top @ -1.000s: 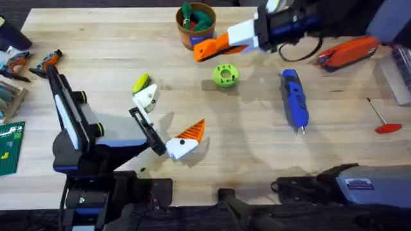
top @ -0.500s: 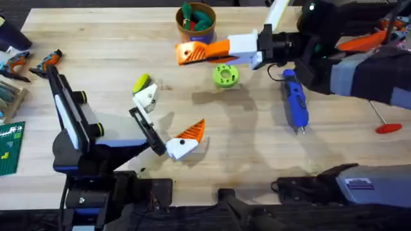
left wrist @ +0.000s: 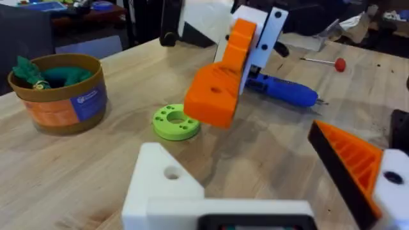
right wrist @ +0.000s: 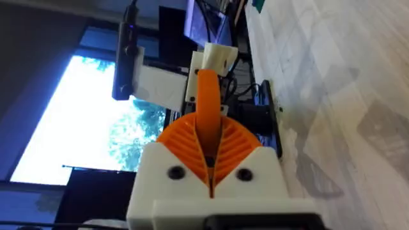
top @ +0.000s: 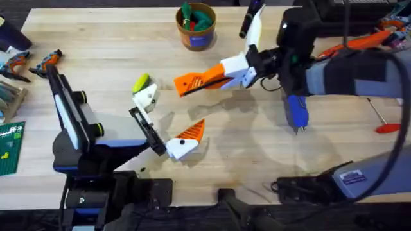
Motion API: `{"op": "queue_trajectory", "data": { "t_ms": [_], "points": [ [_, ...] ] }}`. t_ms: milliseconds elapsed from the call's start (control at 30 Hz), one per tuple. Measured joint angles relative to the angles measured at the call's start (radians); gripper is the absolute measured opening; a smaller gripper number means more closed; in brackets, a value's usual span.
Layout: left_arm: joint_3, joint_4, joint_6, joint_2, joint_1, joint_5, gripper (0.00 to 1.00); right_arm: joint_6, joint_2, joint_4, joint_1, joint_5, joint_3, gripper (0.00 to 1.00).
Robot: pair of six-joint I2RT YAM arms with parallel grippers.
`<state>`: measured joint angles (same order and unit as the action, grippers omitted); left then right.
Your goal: Pick up the gripper from the table and insert it into the empty holder that is missing its gripper. Then pick up a screw, insert it into the mounting hole, and use the screwdriver to tighten it. Finally, clean up the table by picking up the vegetable and placing it into the bucket.
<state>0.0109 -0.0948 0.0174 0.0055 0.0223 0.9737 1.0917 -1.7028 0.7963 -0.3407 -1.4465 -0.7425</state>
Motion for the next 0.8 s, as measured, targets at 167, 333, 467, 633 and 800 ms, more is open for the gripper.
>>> {"op": "queue_trajectory", "data": {
  "t_ms": [167, 333, 467, 633, 800],
  "points": [
    [0.000, 0.000, 0.000, 0.000, 0.000, 0.000, 0.985, 0.055, -0.061, 0.103, -0.040, -0.019, 0.000, 0.014],
    [0.000, 0.000, 0.000, 0.000, 0.000, 0.000, 0.986, 0.089, -0.091, 0.121, -0.075, -0.022, 0.000, 0.014],
    [0.000, 0.000, 0.000, 0.000, 0.000, 0.000, 0.986, 0.095, -0.098, 0.124, -0.103, -0.022, -0.001, 0.014],
    [0.000, 0.000, 0.000, 0.000, 0.000, 0.000, 0.985, 0.101, -0.131, 0.124, -0.135, -0.034, -0.029, 0.014],
    [0.000, 0.000, 0.000, 0.000, 0.000, 0.000, 0.986, 0.114, -0.167, 0.123, -0.150, -0.052, -0.067, 0.014]
  ]
}}
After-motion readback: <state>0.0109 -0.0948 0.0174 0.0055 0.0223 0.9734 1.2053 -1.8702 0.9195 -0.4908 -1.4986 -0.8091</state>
